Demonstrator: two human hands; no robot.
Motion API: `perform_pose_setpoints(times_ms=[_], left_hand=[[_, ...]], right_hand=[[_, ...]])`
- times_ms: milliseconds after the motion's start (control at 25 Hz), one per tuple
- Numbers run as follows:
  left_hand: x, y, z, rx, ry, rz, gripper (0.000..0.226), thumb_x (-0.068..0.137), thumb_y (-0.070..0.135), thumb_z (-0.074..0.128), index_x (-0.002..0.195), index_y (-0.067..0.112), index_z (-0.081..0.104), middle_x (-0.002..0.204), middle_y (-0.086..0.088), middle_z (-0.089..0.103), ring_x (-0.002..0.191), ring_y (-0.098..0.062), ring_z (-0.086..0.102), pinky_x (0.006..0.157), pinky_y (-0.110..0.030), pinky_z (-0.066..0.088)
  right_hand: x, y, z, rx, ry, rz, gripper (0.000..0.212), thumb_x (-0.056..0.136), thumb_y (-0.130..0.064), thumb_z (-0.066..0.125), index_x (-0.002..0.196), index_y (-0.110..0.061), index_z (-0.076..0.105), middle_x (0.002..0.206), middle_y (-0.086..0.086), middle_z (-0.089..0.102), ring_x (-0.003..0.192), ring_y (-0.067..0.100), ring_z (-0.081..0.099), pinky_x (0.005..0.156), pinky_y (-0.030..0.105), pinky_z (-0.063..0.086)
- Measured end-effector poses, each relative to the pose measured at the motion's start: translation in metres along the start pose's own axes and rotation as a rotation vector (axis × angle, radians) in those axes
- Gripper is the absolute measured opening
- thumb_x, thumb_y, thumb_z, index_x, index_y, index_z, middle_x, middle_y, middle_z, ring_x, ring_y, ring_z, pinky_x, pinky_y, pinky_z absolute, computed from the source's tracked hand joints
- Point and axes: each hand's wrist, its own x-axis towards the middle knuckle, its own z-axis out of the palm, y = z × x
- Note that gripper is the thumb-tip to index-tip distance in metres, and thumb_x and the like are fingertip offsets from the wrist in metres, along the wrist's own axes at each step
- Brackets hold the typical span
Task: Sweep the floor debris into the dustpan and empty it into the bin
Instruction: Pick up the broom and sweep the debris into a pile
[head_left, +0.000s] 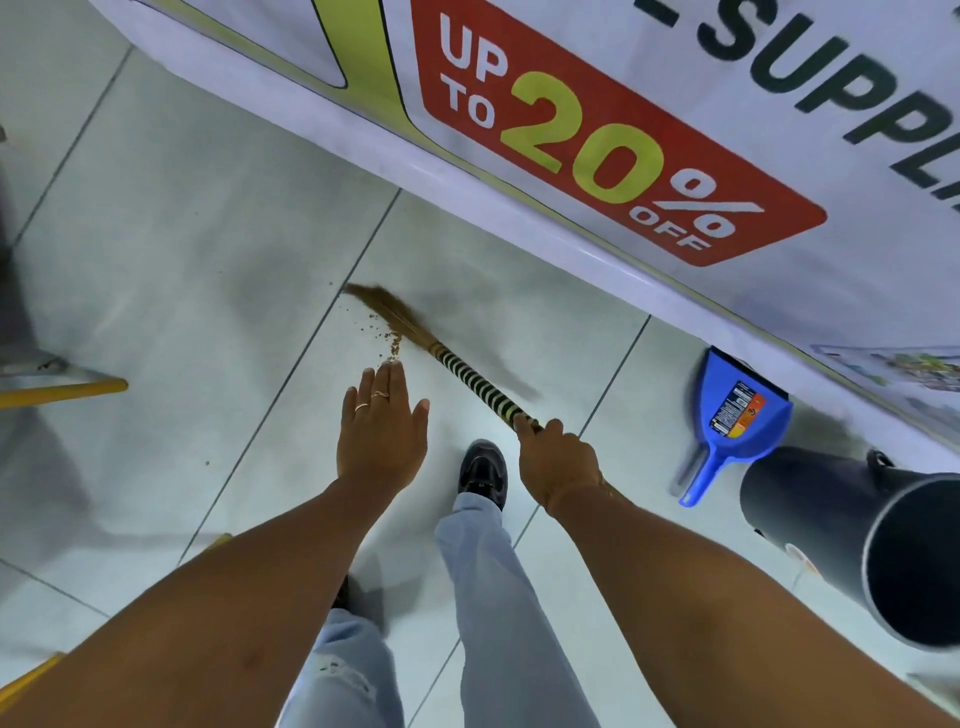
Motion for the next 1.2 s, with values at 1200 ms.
perform_pose_setpoints(times_ms=[1200], left_hand=[[-0.027,-0.337,-0.061,0.172,-0.01,0.274,0.057,0.096,0.029,0.039,0.14,-0.004,0.026,0.145,-0.027,0.036,0.137,-0.039,0.03,0.114,-0.049,0.024]], right_hand=[[-0.03,-0.397,0.095,1.07,-0.063,0.533,0.034,0.096,-0.018,0.037,0.123,-0.005,0.053,0.121,0.015,0.064,0.111,0.032,0.061,0.09,0.036,0.049]])
